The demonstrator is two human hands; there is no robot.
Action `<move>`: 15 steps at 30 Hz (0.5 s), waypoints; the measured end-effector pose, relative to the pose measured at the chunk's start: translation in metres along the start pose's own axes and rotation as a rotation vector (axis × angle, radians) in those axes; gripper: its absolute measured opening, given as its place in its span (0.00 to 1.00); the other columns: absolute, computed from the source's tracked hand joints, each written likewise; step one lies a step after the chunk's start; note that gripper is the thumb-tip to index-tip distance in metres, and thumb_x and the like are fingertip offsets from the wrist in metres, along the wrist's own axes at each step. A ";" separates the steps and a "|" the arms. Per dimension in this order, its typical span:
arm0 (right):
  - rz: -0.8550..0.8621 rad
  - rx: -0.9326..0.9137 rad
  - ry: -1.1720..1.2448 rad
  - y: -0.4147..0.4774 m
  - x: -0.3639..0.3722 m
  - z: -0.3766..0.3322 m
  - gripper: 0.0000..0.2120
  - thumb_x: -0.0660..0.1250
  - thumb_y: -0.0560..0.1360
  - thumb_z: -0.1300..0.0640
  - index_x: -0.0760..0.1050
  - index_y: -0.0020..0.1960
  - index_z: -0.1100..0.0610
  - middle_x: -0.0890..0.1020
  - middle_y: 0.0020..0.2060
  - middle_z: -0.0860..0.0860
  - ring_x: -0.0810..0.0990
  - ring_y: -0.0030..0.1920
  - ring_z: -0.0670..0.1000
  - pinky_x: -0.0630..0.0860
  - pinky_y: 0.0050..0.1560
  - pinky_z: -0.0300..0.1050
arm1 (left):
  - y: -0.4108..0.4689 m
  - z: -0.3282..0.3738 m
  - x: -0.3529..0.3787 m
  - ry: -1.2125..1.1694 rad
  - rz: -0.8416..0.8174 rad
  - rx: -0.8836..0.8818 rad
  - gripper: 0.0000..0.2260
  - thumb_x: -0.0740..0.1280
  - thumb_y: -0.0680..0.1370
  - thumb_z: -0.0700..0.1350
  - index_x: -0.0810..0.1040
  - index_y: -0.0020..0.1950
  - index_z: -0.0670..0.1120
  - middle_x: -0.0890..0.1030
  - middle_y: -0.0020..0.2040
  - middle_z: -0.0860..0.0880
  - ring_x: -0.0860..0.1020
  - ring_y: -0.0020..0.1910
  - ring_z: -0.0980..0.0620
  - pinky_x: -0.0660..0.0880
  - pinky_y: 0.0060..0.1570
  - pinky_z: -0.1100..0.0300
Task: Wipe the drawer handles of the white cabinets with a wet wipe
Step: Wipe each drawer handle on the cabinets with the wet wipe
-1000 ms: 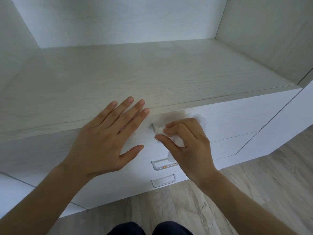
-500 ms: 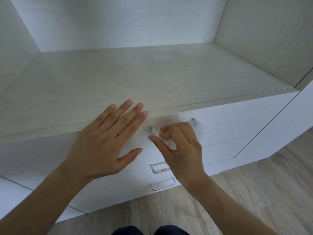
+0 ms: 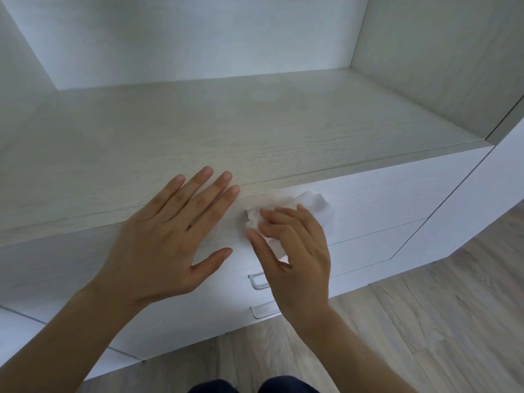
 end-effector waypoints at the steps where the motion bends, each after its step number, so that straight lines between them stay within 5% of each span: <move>1: -0.017 -0.019 -0.012 -0.002 -0.001 -0.001 0.10 0.69 0.73 0.54 0.82 0.41 0.60 0.85 0.45 0.53 0.80 0.52 0.49 0.73 0.62 0.47 | 0.000 0.000 0.000 -0.003 -0.001 -0.001 0.29 0.54 0.80 0.58 0.61 0.75 0.41 0.62 0.75 0.43 0.60 0.75 0.44 0.57 0.73 0.48; 9: -0.166 -0.049 -0.060 0.008 -0.012 0.001 0.14 0.64 0.76 0.52 0.83 0.48 0.60 0.84 0.47 0.56 0.81 0.51 0.55 0.80 0.50 0.49 | -0.001 -0.001 0.001 -0.013 -0.002 -0.006 0.29 0.52 0.80 0.58 0.60 0.76 0.41 0.61 0.76 0.43 0.59 0.75 0.45 0.56 0.74 0.49; 15: -0.327 -0.057 -0.056 0.014 -0.005 0.013 0.13 0.71 0.71 0.53 0.81 0.54 0.56 0.82 0.49 0.52 0.74 0.53 0.48 0.73 0.54 0.40 | 0.000 -0.001 0.000 -0.008 0.000 -0.007 0.29 0.53 0.80 0.58 0.60 0.76 0.41 0.61 0.76 0.43 0.59 0.75 0.45 0.55 0.74 0.49</move>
Point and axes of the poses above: each hand's wrist, its own y-axis towards the middle knuckle, its own x-axis out of the palm, z = x × y, the point moved 10 cm from there along y, towards the middle knuckle
